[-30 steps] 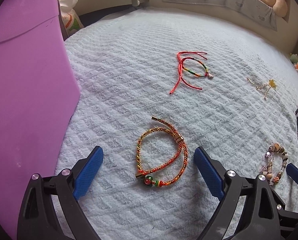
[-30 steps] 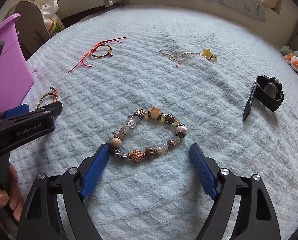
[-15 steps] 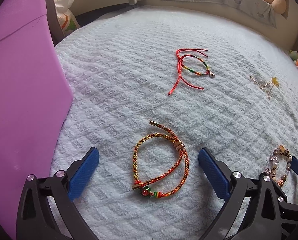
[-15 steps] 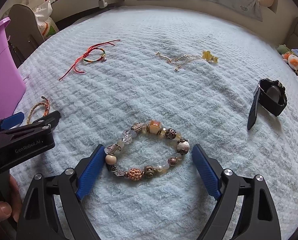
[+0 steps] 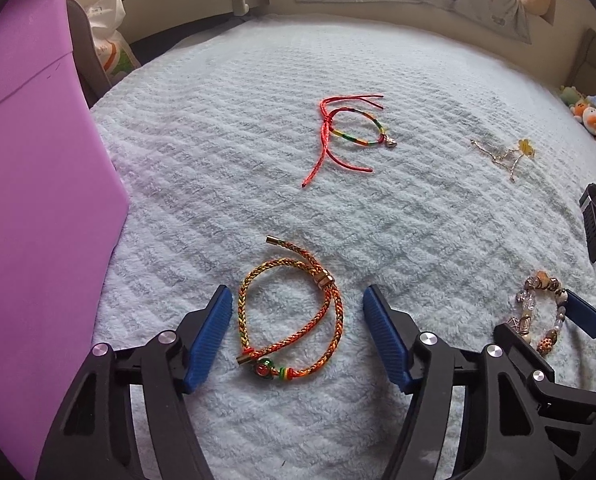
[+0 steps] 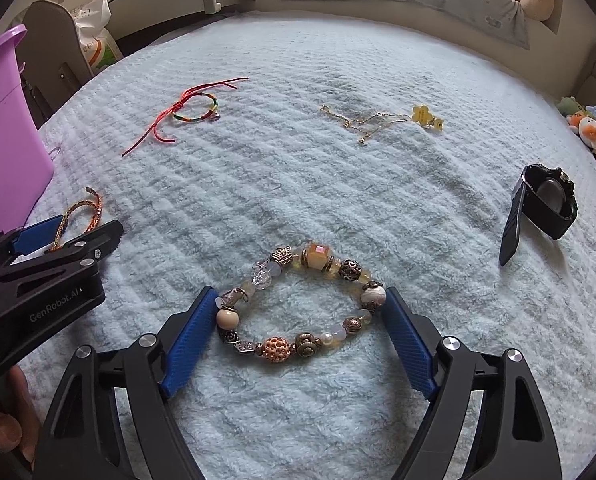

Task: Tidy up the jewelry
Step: 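Grasp the orange braided bracelet with the left tool while the right tool grasps the beaded bracelet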

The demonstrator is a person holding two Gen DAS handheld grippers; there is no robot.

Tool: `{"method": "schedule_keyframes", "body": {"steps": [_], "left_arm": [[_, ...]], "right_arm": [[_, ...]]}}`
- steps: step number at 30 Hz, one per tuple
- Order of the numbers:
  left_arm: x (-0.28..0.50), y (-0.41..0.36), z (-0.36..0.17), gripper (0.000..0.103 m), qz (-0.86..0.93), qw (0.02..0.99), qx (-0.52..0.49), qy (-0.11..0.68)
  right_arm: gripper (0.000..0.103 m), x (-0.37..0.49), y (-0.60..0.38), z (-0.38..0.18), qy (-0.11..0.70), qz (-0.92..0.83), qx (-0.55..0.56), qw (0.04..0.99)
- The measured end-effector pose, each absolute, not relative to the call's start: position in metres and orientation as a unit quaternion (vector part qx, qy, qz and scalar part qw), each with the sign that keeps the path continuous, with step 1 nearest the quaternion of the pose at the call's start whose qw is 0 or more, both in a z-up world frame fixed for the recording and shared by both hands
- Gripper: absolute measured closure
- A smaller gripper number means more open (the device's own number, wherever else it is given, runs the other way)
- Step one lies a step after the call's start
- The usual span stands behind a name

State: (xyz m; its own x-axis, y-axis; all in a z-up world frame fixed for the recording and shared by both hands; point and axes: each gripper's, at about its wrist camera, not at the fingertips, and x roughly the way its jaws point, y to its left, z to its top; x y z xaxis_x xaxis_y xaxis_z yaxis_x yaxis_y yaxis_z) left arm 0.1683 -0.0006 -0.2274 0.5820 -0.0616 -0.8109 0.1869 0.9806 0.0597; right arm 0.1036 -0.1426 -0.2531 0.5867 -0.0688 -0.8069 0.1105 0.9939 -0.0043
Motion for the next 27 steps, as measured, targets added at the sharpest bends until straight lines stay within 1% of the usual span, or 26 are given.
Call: {"method": "schedule_keyframes", "body": {"steps": [3,4,5,6,7,10,11,12,13,14,15,16,17,20,27], "left_arm": [[0.168,0.0,-0.227,0.041,-0.068,0.886,0.066,0.453],[0.167,-0.001,-0.226,0.045,-0.07,0.886,0.067,0.453],[0.165,-0.005,-0.226,0.054,-0.075,0.886,0.072,0.452],[0.163,-0.009,-0.225,0.057,-0.08,0.886,0.081,0.45],[0.161,-0.015,-0.225,0.063,-0.082,0.886,0.092,0.448],[0.158,-0.02,-0.223,0.074,-0.088,0.885,0.098,0.447],[0.158,-0.019,-0.222,0.075,-0.088,0.884,0.091,0.449],[0.158,-0.017,-0.221,0.076,-0.088,0.884,0.08,0.453],[0.158,-0.015,-0.22,0.078,-0.088,0.883,0.069,0.456],[0.158,-0.012,-0.22,0.083,-0.088,0.882,0.059,0.459],[0.159,-0.009,-0.22,0.085,-0.087,0.882,0.052,0.461],[0.159,-0.008,-0.219,0.09,-0.086,0.881,0.047,0.463],[0.159,-0.007,-0.218,0.092,-0.086,0.88,0.043,0.465],[0.159,-0.004,-0.215,0.095,-0.084,0.878,0.028,0.471],[0.145,-0.003,-0.203,0.095,-0.081,0.876,0.01,0.475]], "right_arm": [[0.026,0.103,-0.142,-0.253,0.452,-0.046,0.028,0.89],[0.028,0.103,-0.142,-0.253,0.454,-0.044,0.029,0.89],[0.03,0.103,-0.141,-0.252,0.454,-0.041,0.029,0.889],[0.036,0.103,-0.14,-0.251,0.454,-0.036,0.027,0.89],[0.043,0.103,-0.139,-0.25,0.453,-0.03,0.025,0.891],[0.057,0.101,-0.135,-0.247,0.45,-0.017,0.021,0.892],[0.06,0.101,-0.135,-0.246,0.451,-0.013,0.022,0.892],[0.073,0.1,-0.137,-0.245,0.452,-0.01,0.025,0.892],[0.085,0.1,-0.139,-0.244,0.453,-0.007,0.029,0.891],[0.087,0.1,-0.141,-0.243,0.455,-0.003,0.037,0.889],[0.088,0.1,-0.142,-0.242,0.457,0.001,0.043,0.888],[0.088,0.101,-0.145,-0.242,0.458,0.005,0.047,0.888],[0.088,0.1,-0.145,-0.241,0.458,0.007,0.05,0.887],[0.089,0.097,-0.15,-0.237,0.459,0.014,0.06,0.886],[0.089,0.085,-0.159,-0.225,0.465,0.024,0.07,0.882]]}}
